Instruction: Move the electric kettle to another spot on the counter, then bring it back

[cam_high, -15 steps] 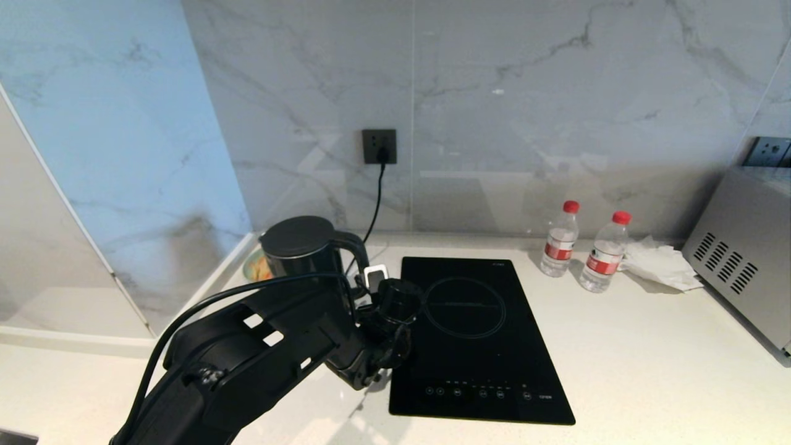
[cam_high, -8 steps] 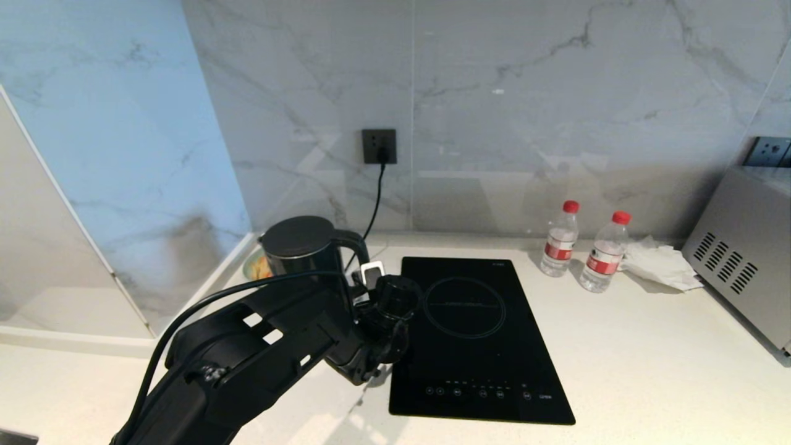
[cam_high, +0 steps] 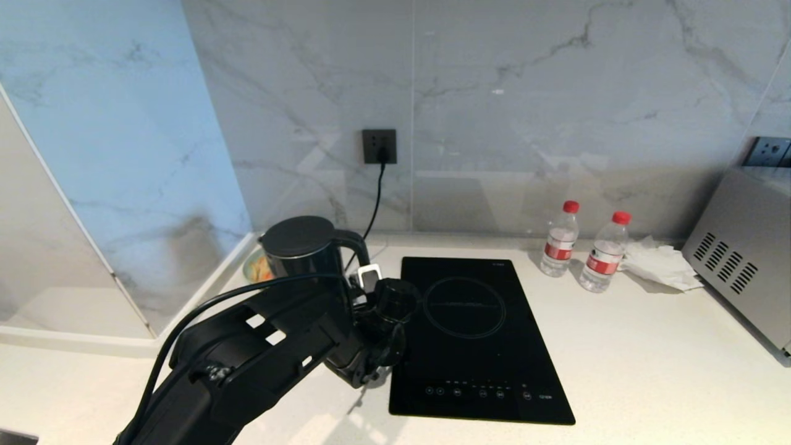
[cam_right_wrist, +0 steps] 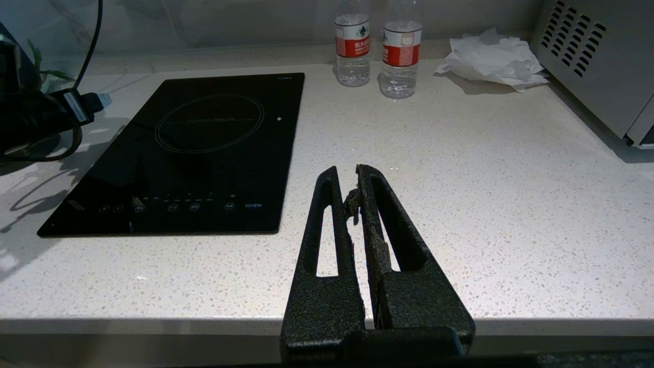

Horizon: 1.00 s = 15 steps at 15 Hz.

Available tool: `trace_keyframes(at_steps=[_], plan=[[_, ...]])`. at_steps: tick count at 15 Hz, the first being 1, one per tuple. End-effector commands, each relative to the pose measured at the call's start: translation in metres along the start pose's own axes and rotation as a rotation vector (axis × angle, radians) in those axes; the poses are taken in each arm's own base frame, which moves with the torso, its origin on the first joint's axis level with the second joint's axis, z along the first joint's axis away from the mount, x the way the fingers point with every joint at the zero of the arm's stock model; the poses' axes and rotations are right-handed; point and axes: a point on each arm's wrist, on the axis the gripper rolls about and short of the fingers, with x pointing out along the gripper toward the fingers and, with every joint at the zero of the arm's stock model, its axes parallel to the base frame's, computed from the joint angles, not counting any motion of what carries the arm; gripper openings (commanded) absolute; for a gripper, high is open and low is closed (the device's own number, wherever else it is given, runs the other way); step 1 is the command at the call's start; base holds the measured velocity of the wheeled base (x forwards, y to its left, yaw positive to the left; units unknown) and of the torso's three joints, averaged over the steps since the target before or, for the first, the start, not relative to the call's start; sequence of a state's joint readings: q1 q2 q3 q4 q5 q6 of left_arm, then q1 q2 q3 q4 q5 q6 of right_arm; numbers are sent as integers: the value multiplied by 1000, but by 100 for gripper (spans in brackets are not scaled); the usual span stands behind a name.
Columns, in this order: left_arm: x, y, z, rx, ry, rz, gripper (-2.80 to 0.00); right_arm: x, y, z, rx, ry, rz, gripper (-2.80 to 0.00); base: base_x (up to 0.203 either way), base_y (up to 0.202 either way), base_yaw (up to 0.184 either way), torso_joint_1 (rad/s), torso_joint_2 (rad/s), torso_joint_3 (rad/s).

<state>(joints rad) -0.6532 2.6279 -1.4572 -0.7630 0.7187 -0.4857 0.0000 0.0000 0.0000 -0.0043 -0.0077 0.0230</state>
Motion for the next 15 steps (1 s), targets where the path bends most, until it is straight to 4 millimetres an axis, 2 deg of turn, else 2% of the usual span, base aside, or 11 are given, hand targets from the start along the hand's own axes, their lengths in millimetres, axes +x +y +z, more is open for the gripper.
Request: trace_keyframes(at_steps=[1,12,15], plan=[[1,1,-3,0,0,6,0,0,0,0,0,0,0,-280,0,0,0,0,0,0],[-1,2,-7,29,3,23,0,0,0,0,0,0,0,-280,0,0,0,0,0,0],[-11,-4,-4,22,-2,-10,0,0,0,0,0,0,0,-280,0,0,0,0,0,0]])
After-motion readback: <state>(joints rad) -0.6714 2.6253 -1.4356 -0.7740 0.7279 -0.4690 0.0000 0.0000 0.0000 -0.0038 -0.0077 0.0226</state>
